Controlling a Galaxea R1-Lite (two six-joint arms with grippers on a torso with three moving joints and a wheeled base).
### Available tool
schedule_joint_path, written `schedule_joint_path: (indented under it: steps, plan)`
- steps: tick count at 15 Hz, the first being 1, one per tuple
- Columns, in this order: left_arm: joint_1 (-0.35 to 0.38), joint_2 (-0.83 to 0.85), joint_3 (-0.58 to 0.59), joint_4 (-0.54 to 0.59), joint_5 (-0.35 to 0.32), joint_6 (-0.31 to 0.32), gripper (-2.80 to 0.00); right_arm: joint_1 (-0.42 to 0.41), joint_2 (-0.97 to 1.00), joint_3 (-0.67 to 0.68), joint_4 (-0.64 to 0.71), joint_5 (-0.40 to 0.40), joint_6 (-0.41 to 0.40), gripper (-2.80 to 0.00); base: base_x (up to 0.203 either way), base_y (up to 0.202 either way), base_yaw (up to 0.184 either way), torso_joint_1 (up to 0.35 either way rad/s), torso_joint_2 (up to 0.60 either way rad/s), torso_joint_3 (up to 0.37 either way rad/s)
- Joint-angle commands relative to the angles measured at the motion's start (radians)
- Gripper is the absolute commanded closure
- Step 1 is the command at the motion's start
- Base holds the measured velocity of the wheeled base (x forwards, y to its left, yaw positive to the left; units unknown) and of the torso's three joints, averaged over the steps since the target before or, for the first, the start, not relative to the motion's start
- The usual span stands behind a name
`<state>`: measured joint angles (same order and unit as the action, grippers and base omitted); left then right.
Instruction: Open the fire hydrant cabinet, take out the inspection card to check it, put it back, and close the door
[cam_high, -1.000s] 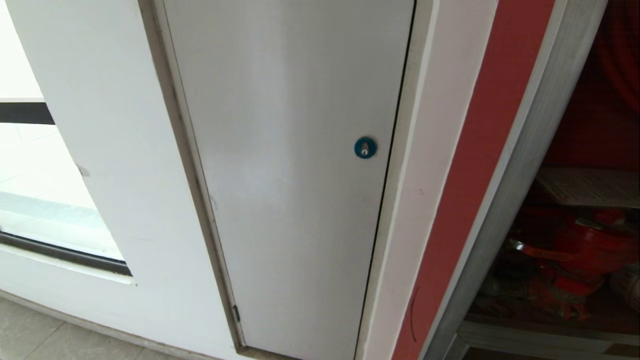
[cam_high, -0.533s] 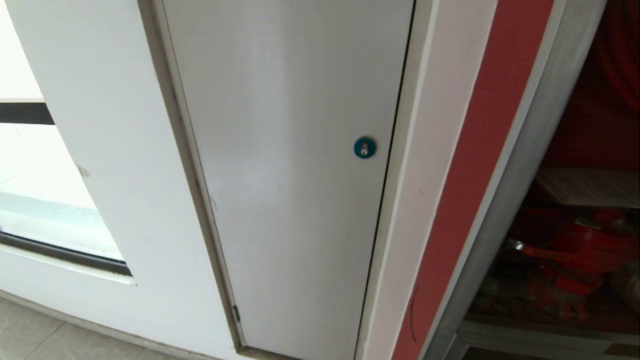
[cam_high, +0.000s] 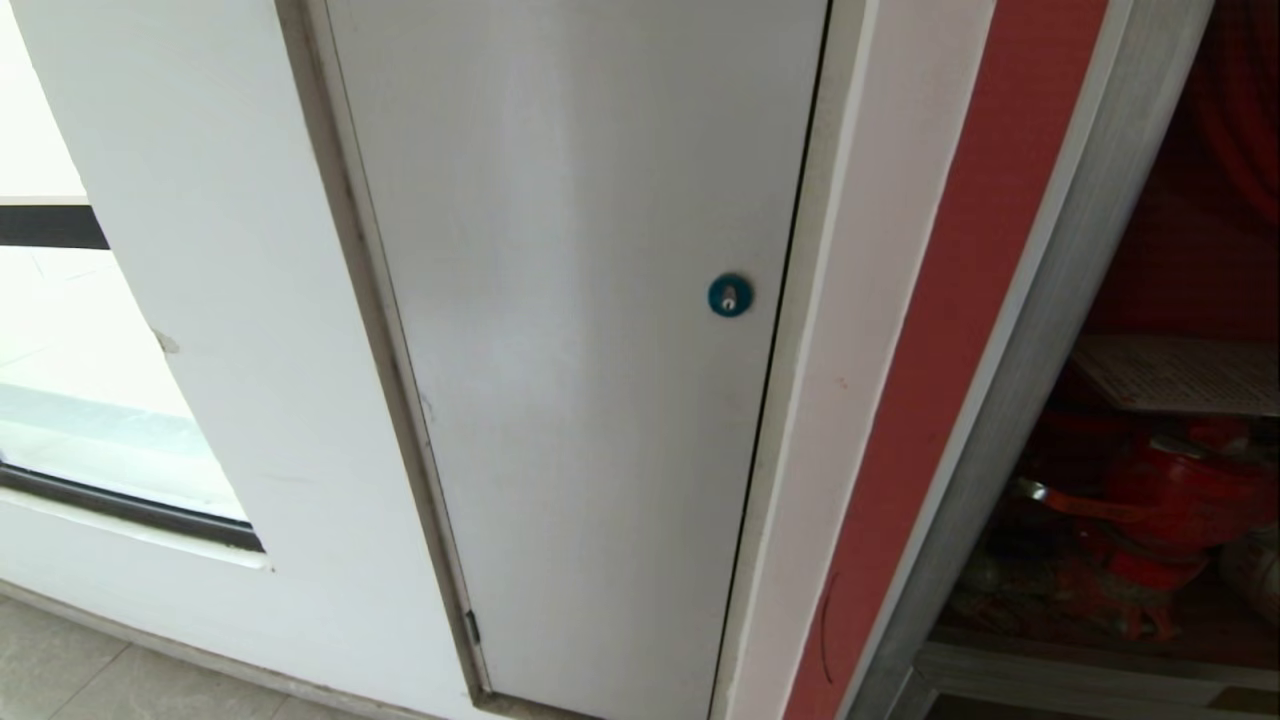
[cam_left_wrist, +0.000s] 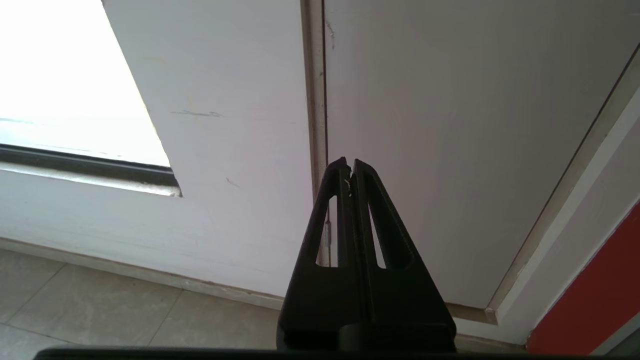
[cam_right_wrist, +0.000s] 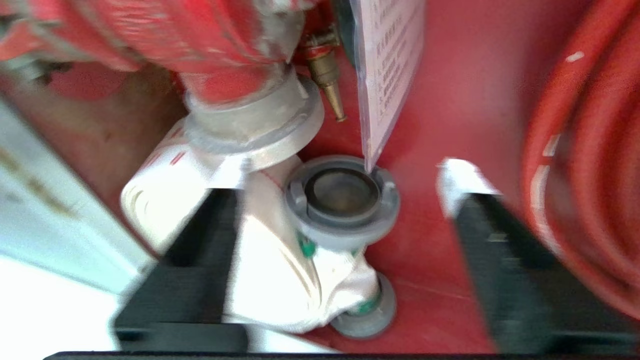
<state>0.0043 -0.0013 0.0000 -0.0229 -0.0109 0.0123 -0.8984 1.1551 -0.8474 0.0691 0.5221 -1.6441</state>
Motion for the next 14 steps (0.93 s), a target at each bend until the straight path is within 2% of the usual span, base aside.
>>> schedule_joint_path:
  steps: [1,5,11,14]
  plan:
    - [0.0,0.001,0.008,0.0,0.0,0.0,0.0,-0.026,-0.124,-0.008,0.076,0.002,-0.053,0.0,0.0,0.0,0.0,0.0,0.0,0.0]
    - [0.0,0.001,0.007,0.0,0.0,0.0,0.0,-0.075,-0.252,-0.013,0.148,-0.002,-0.113,0.0,0.0,0.0,0.0,0.0,0.0,0.0]
    - [0.0,0.001,0.008,0.0,0.0,0.0,0.0,-0.074,-0.273,-0.042,0.153,0.008,-0.115,0.0,0.0,0.0,0.0,0.0,0.0,0.0]
    - [0.0,0.001,0.006,0.0,0.0,0.0,0.0,-0.072,-0.298,-0.049,0.16,0.047,-0.121,0.0,0.0,0.0,0.0,0.0,0.0,0.0]
